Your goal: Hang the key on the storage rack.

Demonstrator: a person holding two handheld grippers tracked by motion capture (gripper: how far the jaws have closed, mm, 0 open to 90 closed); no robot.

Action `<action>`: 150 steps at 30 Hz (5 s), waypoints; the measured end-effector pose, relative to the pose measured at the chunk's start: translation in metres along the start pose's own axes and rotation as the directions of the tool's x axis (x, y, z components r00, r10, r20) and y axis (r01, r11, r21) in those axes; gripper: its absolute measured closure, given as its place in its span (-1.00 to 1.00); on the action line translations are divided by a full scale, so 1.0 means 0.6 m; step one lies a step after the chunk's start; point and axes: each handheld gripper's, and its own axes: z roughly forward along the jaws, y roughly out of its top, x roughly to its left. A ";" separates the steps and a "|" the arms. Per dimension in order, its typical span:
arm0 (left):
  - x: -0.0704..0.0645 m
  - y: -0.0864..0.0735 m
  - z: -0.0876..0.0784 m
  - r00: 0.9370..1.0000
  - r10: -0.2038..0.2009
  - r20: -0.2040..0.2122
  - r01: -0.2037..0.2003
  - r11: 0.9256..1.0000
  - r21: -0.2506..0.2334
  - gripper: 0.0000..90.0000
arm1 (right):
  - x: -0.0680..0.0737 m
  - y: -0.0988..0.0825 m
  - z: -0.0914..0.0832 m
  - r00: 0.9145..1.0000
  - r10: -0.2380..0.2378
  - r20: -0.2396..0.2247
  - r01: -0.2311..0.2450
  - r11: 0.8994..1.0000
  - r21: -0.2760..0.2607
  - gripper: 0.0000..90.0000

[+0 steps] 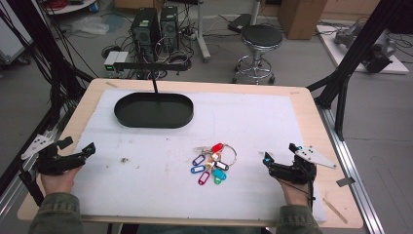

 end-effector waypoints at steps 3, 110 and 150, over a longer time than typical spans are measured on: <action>-0.001 0.000 0.001 1.000 -0.003 0.000 0.003 1.000 0.001 -0.96 | 0.000 0.000 0.000 1.000 0.007 -0.003 -0.007 1.000 0.007 -0.99; -0.009 -0.005 0.008 0.999 0.044 0.013 -0.045 0.997 0.059 -0.96 | 0.153 0.018 0.122 0.941 -0.108 -0.321 0.207 0.933 0.295 -0.99; -0.007 -0.005 0.008 0.999 0.036 0.015 -0.037 0.998 0.055 -0.96 | 0.208 0.025 0.191 0.893 -0.171 -0.416 0.397 0.734 0.551 0.22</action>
